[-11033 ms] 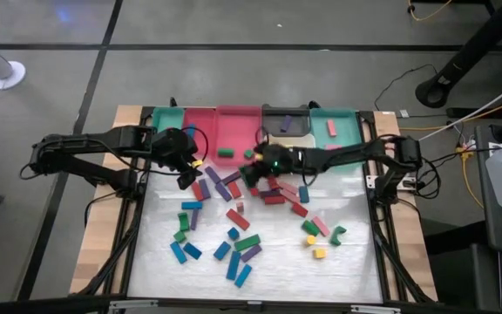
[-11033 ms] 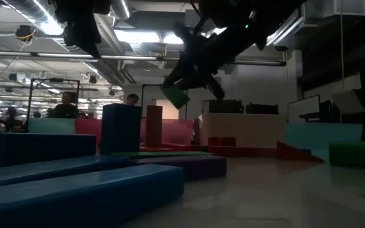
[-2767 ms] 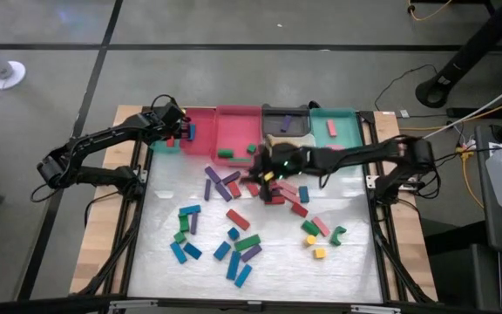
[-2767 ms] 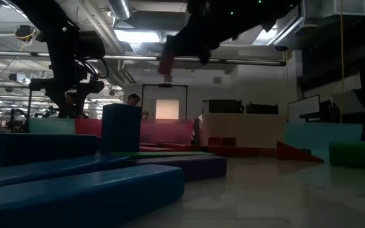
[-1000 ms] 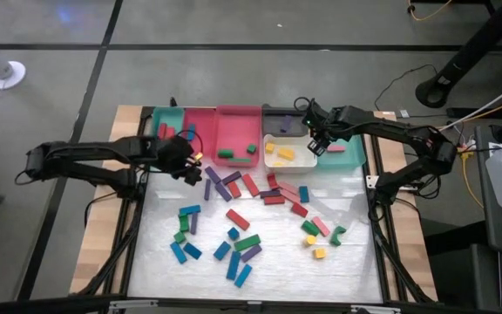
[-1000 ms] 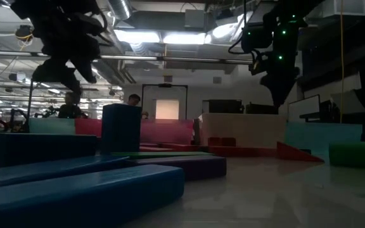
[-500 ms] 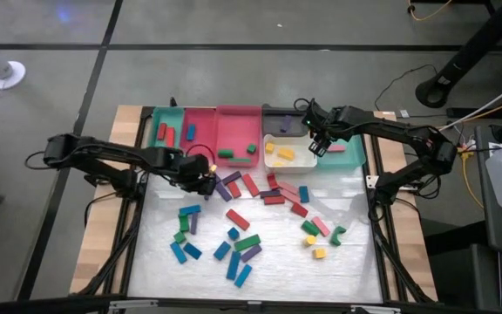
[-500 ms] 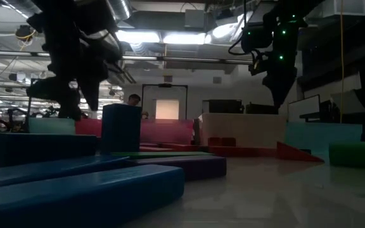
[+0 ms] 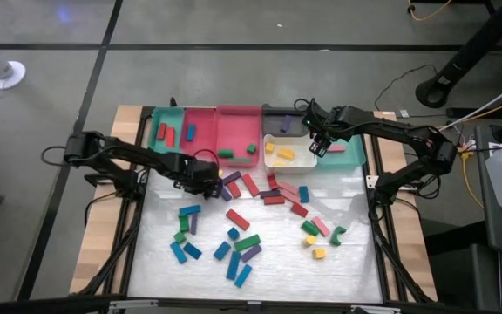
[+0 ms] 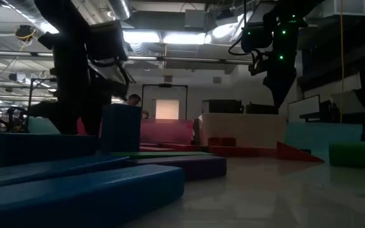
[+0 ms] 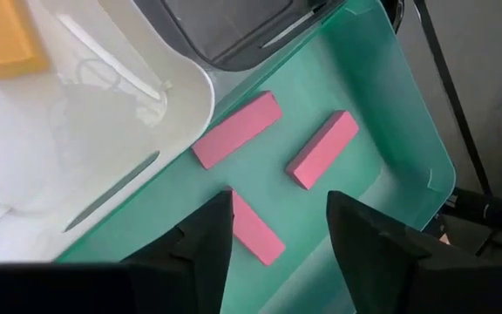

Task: Sort blocks
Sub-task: Put the violet block into the black bin

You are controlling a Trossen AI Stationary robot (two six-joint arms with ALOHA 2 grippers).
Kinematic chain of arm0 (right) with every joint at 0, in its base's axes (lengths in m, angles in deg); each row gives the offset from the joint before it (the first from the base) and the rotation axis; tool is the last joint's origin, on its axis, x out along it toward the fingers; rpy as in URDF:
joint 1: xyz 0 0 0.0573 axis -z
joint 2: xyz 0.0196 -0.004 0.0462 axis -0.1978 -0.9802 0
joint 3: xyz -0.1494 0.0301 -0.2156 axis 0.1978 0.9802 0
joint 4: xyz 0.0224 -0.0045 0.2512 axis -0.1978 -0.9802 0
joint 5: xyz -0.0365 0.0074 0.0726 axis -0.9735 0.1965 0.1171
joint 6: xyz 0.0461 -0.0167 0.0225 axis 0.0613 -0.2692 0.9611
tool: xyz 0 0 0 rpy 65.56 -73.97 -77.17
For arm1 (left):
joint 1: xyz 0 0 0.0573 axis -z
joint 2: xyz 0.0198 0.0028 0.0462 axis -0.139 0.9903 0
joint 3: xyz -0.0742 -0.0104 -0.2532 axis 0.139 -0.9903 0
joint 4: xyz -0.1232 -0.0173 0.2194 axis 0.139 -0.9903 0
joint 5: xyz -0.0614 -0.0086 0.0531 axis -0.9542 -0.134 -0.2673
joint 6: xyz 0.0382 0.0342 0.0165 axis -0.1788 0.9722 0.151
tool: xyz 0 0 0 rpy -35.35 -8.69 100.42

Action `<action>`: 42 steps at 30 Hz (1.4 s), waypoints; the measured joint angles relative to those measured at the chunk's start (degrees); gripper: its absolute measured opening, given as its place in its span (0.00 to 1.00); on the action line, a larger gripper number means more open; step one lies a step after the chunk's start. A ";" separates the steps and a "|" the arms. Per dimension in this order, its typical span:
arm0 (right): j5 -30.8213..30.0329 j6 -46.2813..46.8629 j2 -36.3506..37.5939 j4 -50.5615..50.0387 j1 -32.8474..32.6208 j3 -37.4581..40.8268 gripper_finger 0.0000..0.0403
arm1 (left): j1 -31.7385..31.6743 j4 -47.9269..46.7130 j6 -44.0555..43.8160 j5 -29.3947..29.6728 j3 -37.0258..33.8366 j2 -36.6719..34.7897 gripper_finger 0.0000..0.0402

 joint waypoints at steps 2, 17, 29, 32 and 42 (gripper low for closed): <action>-0.01 -0.02 0.02 -0.02 -0.02 0.00 0.46 | 0.00 0.05 0.07 0.19 0.13 0.89 0.42; 14.63 5.24 10.25 -0.48 -0.04 -0.01 0.46 | -0.11 3.30 0.14 -7.50 -0.04 -3.04 0.10; 26.04 17.28 15.83 1.38 -0.04 -0.04 0.46 | -4.54 41.99 8.72 -2.69 0.02 -12.70 0.10; 28.10 21.37 15.38 1.75 -0.04 -0.04 0.46 | -8.08 53.14 15.45 1.55 0.04 -9.84 0.11; 37.90 31.14 15.30 1.03 -0.04 -0.04 0.46 | -17.81 65.64 33.71 1.00 13.14 8.87 0.12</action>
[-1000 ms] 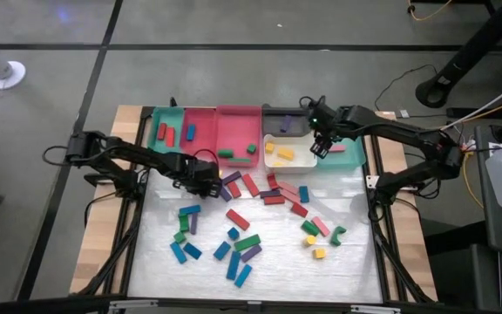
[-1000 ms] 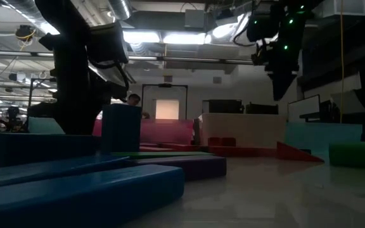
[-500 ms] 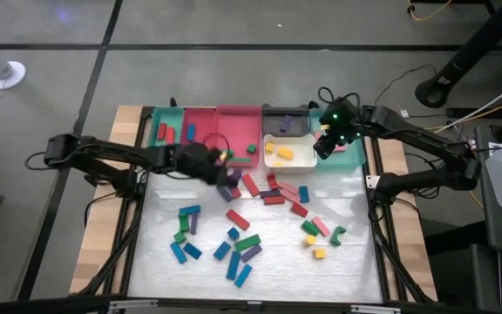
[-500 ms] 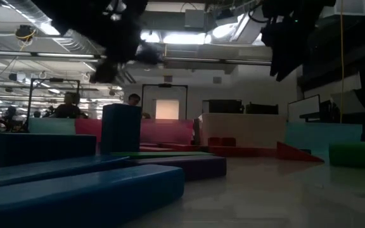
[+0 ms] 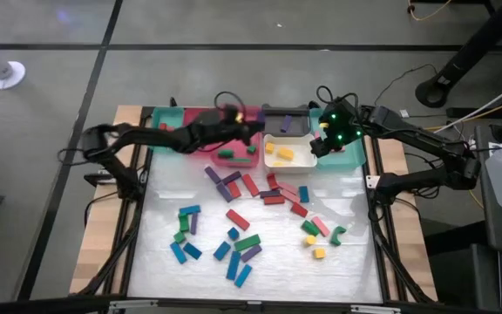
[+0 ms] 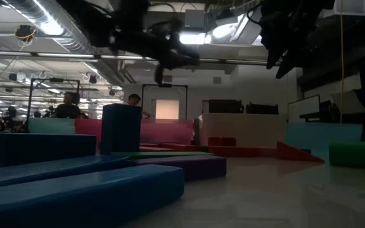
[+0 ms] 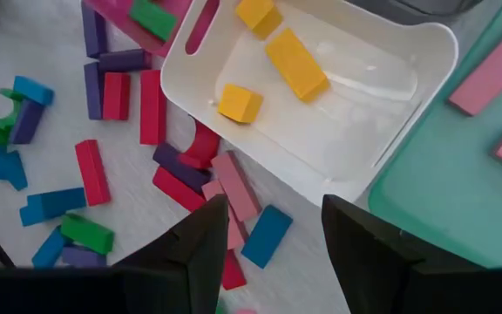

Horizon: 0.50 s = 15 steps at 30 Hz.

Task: Sort blocks
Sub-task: Put the violet block into the black bin

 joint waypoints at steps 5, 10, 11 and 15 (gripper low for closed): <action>-0.86 0.86 0.00 0.00 -0.01 0.00 0.46 | -3.24 -2.98 9.96 -0.30 8.93 8.68 0.15; -1.22 5.45 0.00 -0.42 -1.09 0.00 0.46 | -5.62 -3.34 14.46 -0.21 13.71 14.32 0.16; -1.64 6.83 0.00 -0.67 -1.82 0.00 0.46 | -5.94 -3.35 14.48 -0.23 14.25 15.12 0.16; -3.61 11.04 0.00 -1.86 -6.55 0.00 0.46 | -6.78 -3.74 14.50 -1.03 15.64 17.64 0.18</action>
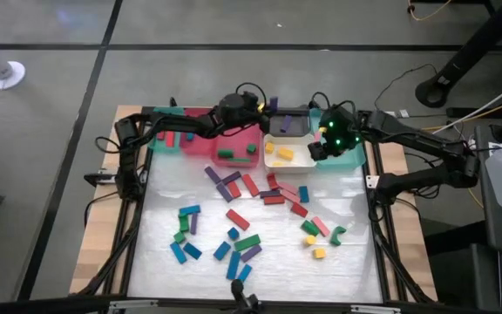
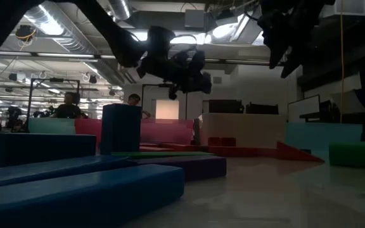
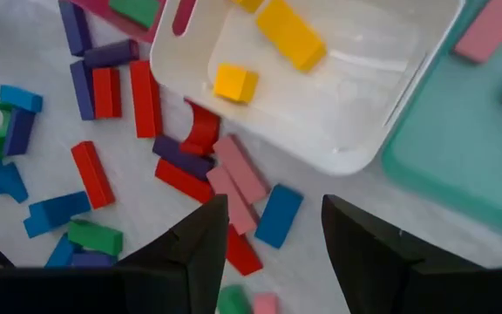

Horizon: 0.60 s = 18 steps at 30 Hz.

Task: Sort blocks
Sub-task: Put the violet block into the black bin, then put the blue block into the left pink bin

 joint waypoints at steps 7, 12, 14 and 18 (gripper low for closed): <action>-9.40 13.07 -0.06 -0.41 -11.54 0.00 0.46 | -0.22 -1.09 1.96 -1.50 0.50 2.05 0.30; -16.25 23.01 -2.53 -1.97 -19.64 0.00 0.46 | -0.17 -1.78 1.55 -1.91 0.50 1.67 0.39; -18.41 26.41 -4.51 -2.34 -22.23 0.00 0.46 | -0.22 -1.96 0.83 -2.72 0.50 0.63 0.41; -20.92 31.56 -9.73 -2.17 -26.17 0.00 0.46 | -0.24 -1.81 0.34 -7.40 0.50 -1.82 0.42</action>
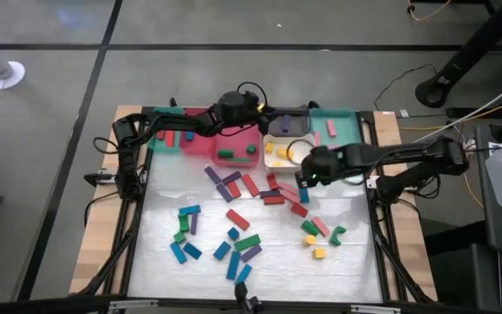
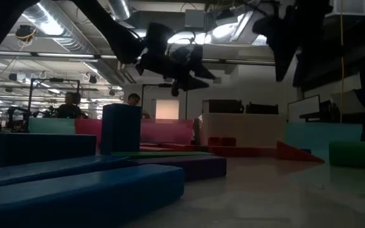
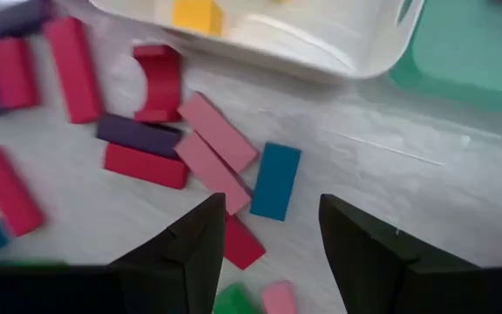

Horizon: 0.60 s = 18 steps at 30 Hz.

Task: Sort blocks
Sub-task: Put the blue block into the left pink bin

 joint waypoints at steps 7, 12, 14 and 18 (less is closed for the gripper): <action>0.13 5.90 -10.15 -0.09 -3.26 0.00 0.46 | 0.24 -3.34 0.00 -8.09 0.00 -5.44 0.42; 0.81 6.54 -16.44 0.91 -3.79 0.00 0.46 | 0.48 -11.10 1.89 -9.00 0.00 -9.01 0.42; 1.85 6.48 -18.39 2.21 -3.66 0.00 0.46 | 0.48 -14.68 3.50 -9.02 0.00 -10.35 0.42; 2.02 6.24 -21.38 5.14 -3.68 0.00 0.46 | 0.48 -20.65 7.03 -9.02 0.00 -11.85 0.42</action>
